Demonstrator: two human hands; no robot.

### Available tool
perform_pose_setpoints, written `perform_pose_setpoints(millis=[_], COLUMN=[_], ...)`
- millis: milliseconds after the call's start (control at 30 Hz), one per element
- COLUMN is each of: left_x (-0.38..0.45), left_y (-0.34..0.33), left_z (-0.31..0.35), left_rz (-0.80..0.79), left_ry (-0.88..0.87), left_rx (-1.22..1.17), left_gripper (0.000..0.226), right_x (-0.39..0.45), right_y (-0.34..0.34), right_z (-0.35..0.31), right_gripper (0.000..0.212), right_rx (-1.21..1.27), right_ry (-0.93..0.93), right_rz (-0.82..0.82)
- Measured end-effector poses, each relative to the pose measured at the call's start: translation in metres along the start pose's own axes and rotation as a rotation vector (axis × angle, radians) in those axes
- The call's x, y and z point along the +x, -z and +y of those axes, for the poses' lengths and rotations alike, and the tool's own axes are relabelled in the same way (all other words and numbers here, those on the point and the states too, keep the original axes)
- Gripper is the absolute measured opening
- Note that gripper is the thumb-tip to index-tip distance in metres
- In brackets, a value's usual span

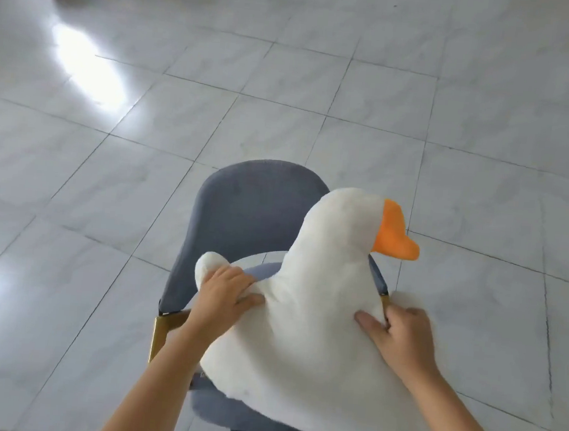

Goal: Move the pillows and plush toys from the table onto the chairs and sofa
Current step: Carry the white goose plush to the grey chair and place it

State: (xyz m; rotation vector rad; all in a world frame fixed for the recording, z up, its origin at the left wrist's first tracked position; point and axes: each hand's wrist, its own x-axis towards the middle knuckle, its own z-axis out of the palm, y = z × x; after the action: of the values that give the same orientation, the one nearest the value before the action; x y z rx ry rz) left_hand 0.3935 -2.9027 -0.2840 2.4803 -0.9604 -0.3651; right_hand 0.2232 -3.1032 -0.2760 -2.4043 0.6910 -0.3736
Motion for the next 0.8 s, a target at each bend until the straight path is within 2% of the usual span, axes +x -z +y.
perform_pose_setpoints(millis=[33, 67, 100, 167, 233, 300, 333, 400, 467, 567, 633, 700, 800], left_x=[0.001, 0.0, -0.002, -0.01, -0.025, -0.045, -0.054, -0.068, -0.07, -0.055, -0.039, -0.025, -0.013], left_y=[-0.007, -0.014, -0.02, -0.036, -0.055, -0.074, -0.082, -0.095, -0.103, -0.11, -0.115, -0.121, -0.13], left_z=[0.002, 0.005, 0.011, 0.021, 0.023, 0.019, 0.016, 0.014, 0.018, 0.032, 0.043, 0.05, 0.051], left_rz=[0.087, 0.153, 0.154, 0.097, 0.072, 0.076, 0.072, 0.054, 0.033, 0.003, -0.01, -0.012, 0.028], left_ry=[0.037, 0.104, 0.21, 0.444, 0.651, 0.779, 0.824, 0.862, 0.851, 0.882, 0.903, 0.873, 0.818], left_rx=[0.004, -0.015, -0.067, -0.259, -0.425, -0.447, -0.449, -0.42, -0.348, -0.27, -0.23, -0.18, -0.193], left_gripper=[0.031, 0.031, 0.037, 0.044, 0.047, 0.06, 0.074, 0.107, 0.124, 0.121, 0.1, 0.069, 0.028], right_x=[0.001, -0.001, -0.006, -0.017, -0.026, -0.03, -0.031, -0.034, -0.035, -0.032, -0.034, -0.036, -0.036], right_y=[-0.005, -0.015, -0.028, -0.055, -0.073, -0.077, -0.079, -0.085, -0.091, -0.082, -0.07, -0.059, -0.05], right_z=[-0.001, -0.001, 0.0, 0.007, 0.022, 0.036, 0.042, 0.048, 0.048, 0.054, 0.066, 0.079, 0.099], right_gripper=[0.043, 0.042, 0.039, 0.032, 0.033, 0.025, 0.032, 0.041, 0.039, 0.038, 0.03, 0.024, 0.03], right_rx=[0.04, 0.072, 0.096, 0.134, 0.2, 0.332, 0.366, 0.353, 0.341, 0.39, 0.313, 0.096, -0.151], right_ry=[-0.03, -0.063, -0.085, -0.123, -0.117, -0.111, -0.113, -0.064, -0.019, -0.115, -0.104, 0.014, 0.095], right_rz=[0.03, 0.05, 0.055, -0.033, -0.287, -0.664, -0.845, -1.048, -1.052, -0.959, -0.791, -0.554, -0.529])
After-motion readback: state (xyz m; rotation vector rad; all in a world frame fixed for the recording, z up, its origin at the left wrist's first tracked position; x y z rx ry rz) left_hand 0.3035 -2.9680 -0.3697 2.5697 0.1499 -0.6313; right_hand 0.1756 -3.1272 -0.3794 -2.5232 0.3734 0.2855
